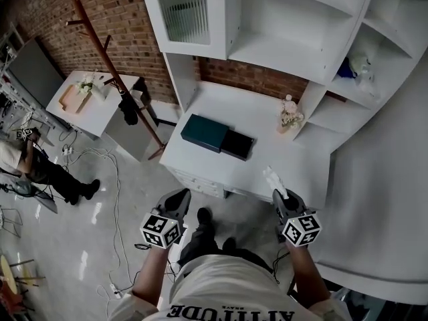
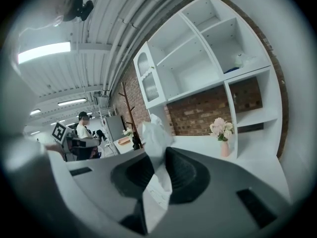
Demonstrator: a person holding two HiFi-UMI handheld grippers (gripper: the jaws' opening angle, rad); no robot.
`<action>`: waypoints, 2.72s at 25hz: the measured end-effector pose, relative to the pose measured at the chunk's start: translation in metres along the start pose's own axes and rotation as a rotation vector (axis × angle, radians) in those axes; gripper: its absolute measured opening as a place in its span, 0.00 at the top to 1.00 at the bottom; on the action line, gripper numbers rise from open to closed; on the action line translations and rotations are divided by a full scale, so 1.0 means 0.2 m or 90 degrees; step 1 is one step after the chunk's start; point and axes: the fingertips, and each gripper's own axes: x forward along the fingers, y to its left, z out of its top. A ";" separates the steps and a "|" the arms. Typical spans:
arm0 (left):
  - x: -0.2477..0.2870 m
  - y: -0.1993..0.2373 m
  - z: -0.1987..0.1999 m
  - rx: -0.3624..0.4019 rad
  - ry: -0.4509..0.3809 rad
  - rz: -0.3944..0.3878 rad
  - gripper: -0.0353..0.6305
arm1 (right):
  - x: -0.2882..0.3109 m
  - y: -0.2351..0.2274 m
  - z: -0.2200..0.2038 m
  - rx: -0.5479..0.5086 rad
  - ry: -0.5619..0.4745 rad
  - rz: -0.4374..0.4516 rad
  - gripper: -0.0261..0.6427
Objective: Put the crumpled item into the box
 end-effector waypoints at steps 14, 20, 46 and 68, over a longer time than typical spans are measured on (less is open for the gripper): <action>0.38 0.38 0.10 -0.008 0.011 -0.052 0.91 | 0.36 -0.07 0.06 0.012 0.019 -0.058 0.86; 0.55 0.55 0.15 -0.004 0.029 -0.088 0.91 | 0.53 -0.08 0.10 0.023 0.032 -0.091 0.86; 0.91 0.93 0.12 -0.007 0.089 -0.167 0.91 | 1.15 -0.18 -0.16 0.225 0.181 -0.071 0.86; 1.08 0.88 0.03 -0.052 0.120 -0.052 0.91 | 1.73 -0.58 -0.82 0.233 0.490 0.021 0.86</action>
